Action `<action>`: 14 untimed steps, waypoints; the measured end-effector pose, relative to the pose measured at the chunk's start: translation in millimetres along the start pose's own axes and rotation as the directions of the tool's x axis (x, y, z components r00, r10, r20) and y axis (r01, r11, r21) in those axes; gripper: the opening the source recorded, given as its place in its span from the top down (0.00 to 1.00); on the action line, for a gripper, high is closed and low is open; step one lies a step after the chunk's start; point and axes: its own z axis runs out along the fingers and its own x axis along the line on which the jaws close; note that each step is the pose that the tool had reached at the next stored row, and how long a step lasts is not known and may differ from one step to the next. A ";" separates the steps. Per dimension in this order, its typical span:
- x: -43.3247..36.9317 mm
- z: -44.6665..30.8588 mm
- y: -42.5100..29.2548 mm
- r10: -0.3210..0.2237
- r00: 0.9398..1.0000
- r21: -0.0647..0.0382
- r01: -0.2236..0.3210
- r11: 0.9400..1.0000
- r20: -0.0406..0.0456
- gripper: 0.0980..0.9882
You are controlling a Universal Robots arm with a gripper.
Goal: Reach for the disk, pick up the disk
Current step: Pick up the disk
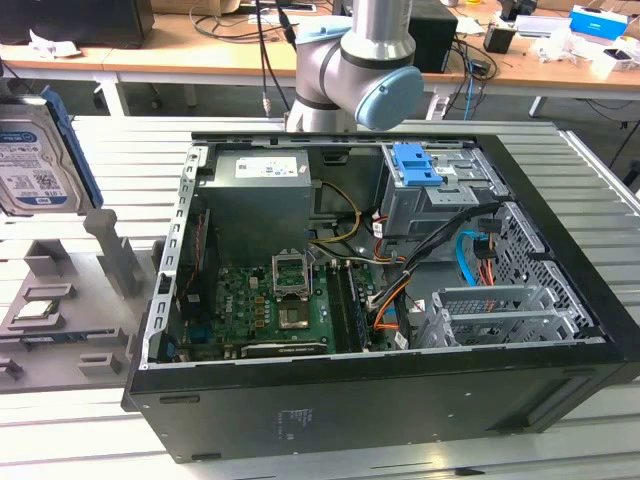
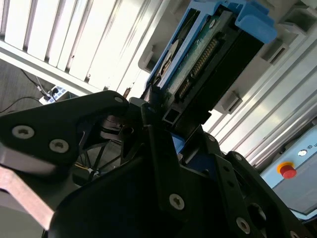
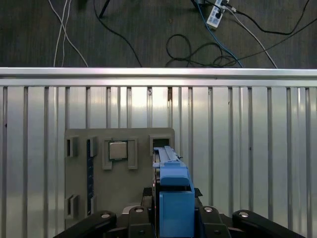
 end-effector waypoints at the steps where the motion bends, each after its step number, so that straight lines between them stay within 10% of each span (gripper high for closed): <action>1: 0.0 -1.1 0.0 0.000 1.000 0.000 0.000 1.000 0.000 0.70; 14: -0.2 -19.8 0.2 0.000 1.000 0.000 0.000 1.000 0.000 0.70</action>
